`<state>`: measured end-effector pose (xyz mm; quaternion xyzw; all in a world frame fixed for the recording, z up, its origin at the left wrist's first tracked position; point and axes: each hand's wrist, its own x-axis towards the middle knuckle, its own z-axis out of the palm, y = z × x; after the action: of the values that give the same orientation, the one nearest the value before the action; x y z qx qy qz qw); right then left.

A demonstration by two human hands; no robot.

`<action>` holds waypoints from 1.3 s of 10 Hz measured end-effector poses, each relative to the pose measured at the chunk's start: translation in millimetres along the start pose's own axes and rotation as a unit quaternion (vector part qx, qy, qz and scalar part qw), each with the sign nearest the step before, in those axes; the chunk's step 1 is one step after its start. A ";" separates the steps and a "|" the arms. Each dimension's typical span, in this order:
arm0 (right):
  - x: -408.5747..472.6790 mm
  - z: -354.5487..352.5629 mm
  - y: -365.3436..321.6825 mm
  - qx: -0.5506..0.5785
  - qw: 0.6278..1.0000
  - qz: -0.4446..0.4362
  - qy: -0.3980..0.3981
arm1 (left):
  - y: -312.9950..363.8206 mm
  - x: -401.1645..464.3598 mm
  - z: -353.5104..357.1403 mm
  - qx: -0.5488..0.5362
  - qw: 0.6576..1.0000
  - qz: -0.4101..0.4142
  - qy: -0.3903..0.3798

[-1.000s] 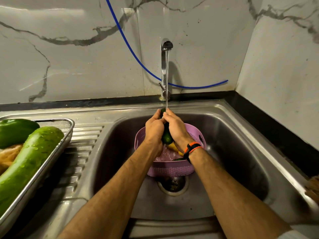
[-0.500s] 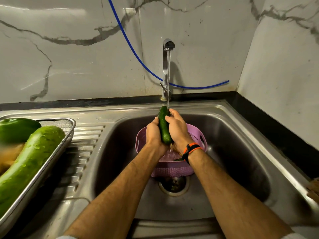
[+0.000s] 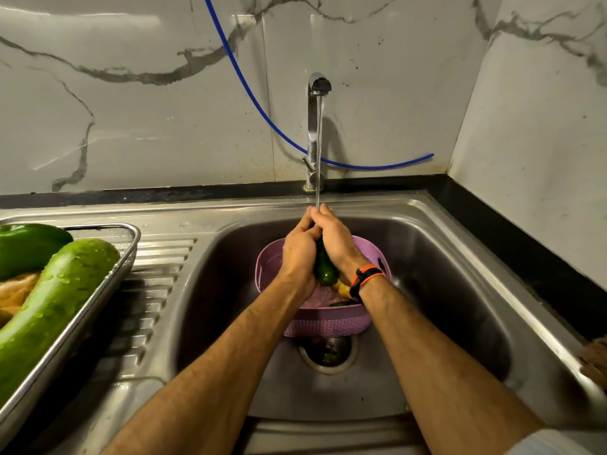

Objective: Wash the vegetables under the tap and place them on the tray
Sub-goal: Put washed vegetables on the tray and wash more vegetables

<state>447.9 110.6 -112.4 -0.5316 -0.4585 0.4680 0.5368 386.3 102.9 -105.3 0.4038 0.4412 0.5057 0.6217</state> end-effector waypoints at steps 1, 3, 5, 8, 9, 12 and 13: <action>3.4 -3.7 4.6 -0.011 1.000 -0.006 -0.009 | -3.4 6.3 -0.7 0.023 0.999 0.026 0.008; 7.2 -5.0 7.3 0.031 0.998 -0.007 -0.052 | -0.9 -3.9 1.8 0.049 0.999 0.023 0.005; 4.3 -5.0 8.5 0.014 0.999 -0.022 -0.031 | 0.9 6.8 -2.3 0.010 0.998 0.017 0.052; 7.6 1.0 7.2 -0.007 0.999 -0.020 -0.034 | -0.5 11.2 0.0 -0.004 0.999 0.021 0.040; 12.1 2.9 2.8 -0.013 0.999 -0.027 -0.037 | -9.0 7.1 -0.5 -0.039 0.999 -0.001 0.004; 17.1 5.2 5.6 0.004 1.000 -0.014 -0.024 | -5.6 -1.5 0.8 -0.012 1.000 0.022 0.016; 14.5 -0.7 3.3 0.027 1.000 -0.003 -0.004 | -9.4 2.1 3.5 -0.029 0.999 0.021 -0.002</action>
<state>450.6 124.8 -115.8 -0.5133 -0.4499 0.4806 0.5506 392.4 103.2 -113.5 0.3962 0.4166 0.5306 0.6228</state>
